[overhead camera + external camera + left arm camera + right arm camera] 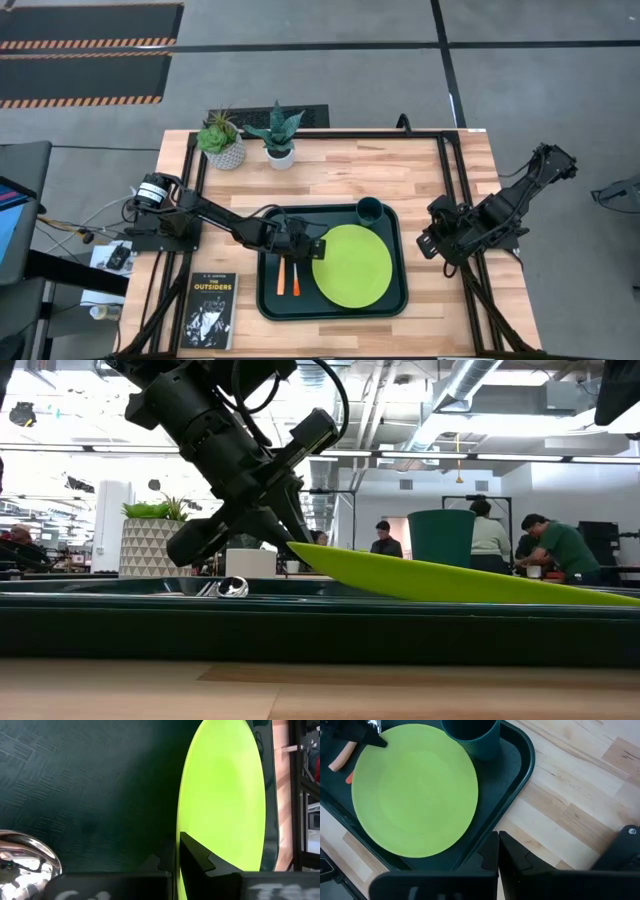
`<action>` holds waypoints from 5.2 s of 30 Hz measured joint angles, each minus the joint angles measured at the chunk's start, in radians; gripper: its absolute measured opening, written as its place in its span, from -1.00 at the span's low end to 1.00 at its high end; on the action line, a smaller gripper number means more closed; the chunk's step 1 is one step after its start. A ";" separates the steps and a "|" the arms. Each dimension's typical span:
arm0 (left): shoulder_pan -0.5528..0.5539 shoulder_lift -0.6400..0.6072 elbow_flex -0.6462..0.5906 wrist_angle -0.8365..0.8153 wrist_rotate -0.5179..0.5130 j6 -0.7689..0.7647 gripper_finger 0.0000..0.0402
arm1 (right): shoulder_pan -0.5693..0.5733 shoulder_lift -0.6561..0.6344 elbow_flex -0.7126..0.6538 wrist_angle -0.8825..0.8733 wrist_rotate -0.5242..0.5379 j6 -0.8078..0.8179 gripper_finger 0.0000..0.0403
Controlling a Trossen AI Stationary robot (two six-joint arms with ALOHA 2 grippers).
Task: Pick and place plate/cup/fork/spoon on tray
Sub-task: Put the green plate to the right of the orange white spoon on the black tray, then return to Home Position
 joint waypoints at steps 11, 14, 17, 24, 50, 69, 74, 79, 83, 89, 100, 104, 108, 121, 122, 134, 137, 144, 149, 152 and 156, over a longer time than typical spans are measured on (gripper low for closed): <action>0.000 0.000 -0.001 0.001 0.020 -0.013 -0.82 | 0.000 0.000 0.000 0.000 0.000 0.000 -0.89; 0.000 0.000 -0.001 0.001 0.020 -0.013 -0.72 | 0.000 0.000 0.000 0.000 0.000 0.000 -0.88; 0.000 0.000 -0.001 0.003 0.021 -0.013 -0.63 | 0.000 0.000 0.000 0.000 0.000 0.000 -0.89; 0.000 0.000 -0.001 0.004 0.022 -0.013 -0.49 | 0.000 0.000 0.000 0.000 0.000 0.000 -0.91; 0.001 -0.015 -0.001 0.059 0.072 0.045 0.00 | 0.000 0.000 0.000 0.019 0.026 0.000 -0.87; -0.014 -0.596 0.000 0.086 0.026 0.509 0.01 | -0.076 -0.006 0.136 0.516 0.325 -0.846 -0.90; -0.014 -0.797 0.000 0.072 0.011 0.642 0.01 | -0.144 -0.021 0.258 0.514 0.397 -1.129 -0.89; -0.014 -0.962 0.000 0.095 0.058 0.770 0.01 | -0.225 -0.039 0.347 0.509 0.419 -1.130 -0.89; -0.001 -1.078 0.000 0.114 0.264 0.997 0.01 | -0.295 -0.072 0.396 0.489 0.350 -1.248 -0.92; 0.068 -1.258 0.000 0.064 0.388 1.110 0.01 | -0.441 -0.127 0.442 0.489 0.170 -1.348 -0.90; 0.095 -1.483 0.000 -0.246 0.369 1.205 0.01 | -0.732 -0.303 0.397 0.420 0.025 -1.317 -0.89; 0.095 -1.491 -0.025 -0.284 0.363 1.275 0.01 | -0.774 -0.437 0.251 0.424 0.018 -1.228 -0.89; 0.095 -1.506 -0.161 -0.198 0.361 1.311 0.00 | -0.782 -0.604 0.018 0.515 0.013 -1.142 -0.89; 0.095 -1.635 -0.818 0.464 0.363 1.186 0.00 | -0.780 -1.060 -0.717 0.983 -0.077 -1.044 -0.89; 0.095 -1.647 -0.850 0.488 0.366 1.172 0.00 | -0.779 -1.056 -0.746 1.011 -0.080 -1.055 -0.89; 0.094 -1.781 -0.932 0.354 0.395 1.177 0.00 | -0.805 -1.057 -0.930 1.071 -0.078 -1.062 -0.87; 0.095 -1.776 -0.932 0.313 0.383 1.231 0.00 | -0.808 -1.058 -0.977 1.100 -0.078 -1.065 -0.86; 0.095 -1.777 -0.933 0.273 0.313 1.239 0.00 | -0.808 -1.043 -0.997 1.134 -0.080 -1.120 -0.87; 0.095 -1.776 -0.933 0.228 0.311 1.252 0.00 | -0.808 -1.041 -0.996 1.128 -0.058 -1.118 -0.86; 0.095 -1.775 -0.933 0.185 0.309 1.253 0.00 | -0.808 -1.040 -0.996 1.126 -0.056 -1.118 -0.86; 0.095 -1.775 -0.933 0.125 0.313 1.179 0.00 | -0.808 -1.040 -0.996 1.125 -0.056 -1.118 -0.86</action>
